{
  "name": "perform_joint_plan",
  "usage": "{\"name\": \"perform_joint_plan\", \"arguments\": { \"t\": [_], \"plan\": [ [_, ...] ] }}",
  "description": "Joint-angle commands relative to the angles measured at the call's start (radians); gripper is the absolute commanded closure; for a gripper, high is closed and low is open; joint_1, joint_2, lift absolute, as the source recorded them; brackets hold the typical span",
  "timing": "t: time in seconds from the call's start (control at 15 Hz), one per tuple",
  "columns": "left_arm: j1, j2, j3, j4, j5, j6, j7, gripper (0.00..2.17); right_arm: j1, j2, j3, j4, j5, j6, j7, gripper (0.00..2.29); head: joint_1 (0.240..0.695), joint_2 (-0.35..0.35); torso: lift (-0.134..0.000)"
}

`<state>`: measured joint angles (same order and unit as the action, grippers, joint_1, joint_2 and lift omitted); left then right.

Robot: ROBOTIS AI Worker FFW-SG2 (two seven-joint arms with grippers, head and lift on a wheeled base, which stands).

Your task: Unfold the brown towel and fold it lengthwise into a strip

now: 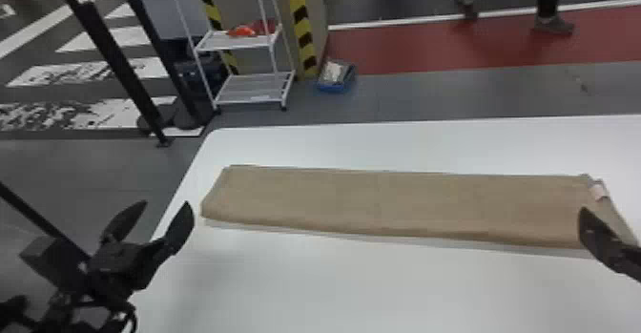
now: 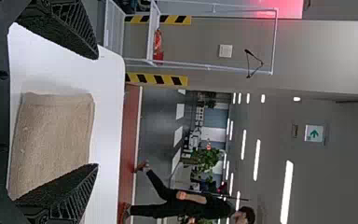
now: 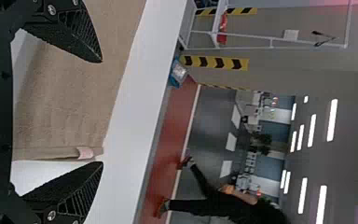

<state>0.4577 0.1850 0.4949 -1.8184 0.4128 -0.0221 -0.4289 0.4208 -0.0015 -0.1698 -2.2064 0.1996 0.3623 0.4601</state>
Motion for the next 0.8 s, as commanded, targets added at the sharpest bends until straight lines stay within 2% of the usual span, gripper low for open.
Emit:
{"name": "perform_joint_plan", "arguments": {
  "t": [0.0, 0.13, 0.27, 0.4, 0.73],
  "plan": [
    [0.032, -0.032, -0.052, -0.053, -0.043, -0.006, 0.033, 0.06, 0.044, 0.002, 0.056, 0.096, -0.028, -0.262, -0.055, 0.12, 0.695, 0.252, -0.125],
    [0.068, -0.047, -0.096, -0.101, -0.078, -0.031, 0.085, 0.06, 0.072, 0.002, 0.102, 0.146, -0.063, -0.381, -0.112, 0.12, 0.695, 0.261, -0.125],
    [0.090, -0.059, -0.119, -0.122, -0.078, -0.046, 0.124, 0.06, 0.087, 0.002, 0.145, 0.179, -0.069, -0.409, -0.207, 0.13, 0.695, 0.265, -0.125],
    [0.101, -0.078, -0.131, -0.141, -0.092, -0.049, 0.157, 0.06, 0.078, 0.002, 0.171, 0.208, -0.069, -0.409, -0.259, 0.13, 0.695, 0.262, -0.125],
    [0.127, -0.090, -0.124, -0.147, -0.103, -0.071, 0.179, 0.06, 0.079, 0.002, 0.193, 0.214, -0.092, -0.400, -0.262, 0.13, 0.695, 0.281, -0.125]
  ]
}}
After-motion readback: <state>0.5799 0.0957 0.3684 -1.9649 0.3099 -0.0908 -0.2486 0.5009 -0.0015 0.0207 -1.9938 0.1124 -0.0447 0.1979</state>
